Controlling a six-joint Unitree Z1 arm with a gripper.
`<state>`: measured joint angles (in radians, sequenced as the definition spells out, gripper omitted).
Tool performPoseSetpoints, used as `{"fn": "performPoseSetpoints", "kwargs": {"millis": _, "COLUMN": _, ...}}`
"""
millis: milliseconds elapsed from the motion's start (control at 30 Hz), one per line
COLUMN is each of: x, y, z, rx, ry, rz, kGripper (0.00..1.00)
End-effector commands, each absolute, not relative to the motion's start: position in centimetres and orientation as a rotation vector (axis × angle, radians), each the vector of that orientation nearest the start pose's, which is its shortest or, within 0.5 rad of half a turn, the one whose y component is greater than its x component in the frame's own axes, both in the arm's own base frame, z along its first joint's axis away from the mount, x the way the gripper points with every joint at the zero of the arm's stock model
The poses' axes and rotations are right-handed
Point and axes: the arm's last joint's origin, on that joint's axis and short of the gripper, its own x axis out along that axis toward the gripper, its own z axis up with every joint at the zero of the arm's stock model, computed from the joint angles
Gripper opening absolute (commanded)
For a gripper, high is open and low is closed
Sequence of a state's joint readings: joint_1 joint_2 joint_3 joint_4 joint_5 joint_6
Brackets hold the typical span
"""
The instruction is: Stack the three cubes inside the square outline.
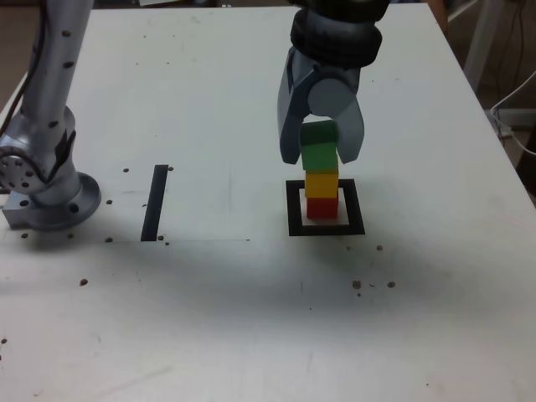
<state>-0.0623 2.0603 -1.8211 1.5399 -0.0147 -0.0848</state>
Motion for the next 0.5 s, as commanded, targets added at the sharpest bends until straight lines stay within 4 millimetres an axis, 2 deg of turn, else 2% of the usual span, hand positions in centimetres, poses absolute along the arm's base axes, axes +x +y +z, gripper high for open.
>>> {"fn": "performPoseSetpoints", "kwargs": {"millis": 0, "x": 36.57, "y": -2.39, "z": 29.51, "rx": -0.009, "ry": 1.795, "rz": 0.027, "kGripper": 0.18}}
{"fn": "performPoseSetpoints", "kwargs": {"millis": 233, "x": 36.84, "y": -2.36, "z": 29.13, "rx": 0.002, "ry": 1.788, "rz": 0.029, "kGripper": 0.19}}
{"fn": "performPoseSetpoints", "kwargs": {"millis": 467, "x": 36.63, "y": -2.40, "z": 29.30, "rx": -0.002, "ry": 1.783, "rz": 0.014, "kGripper": 0.25}}
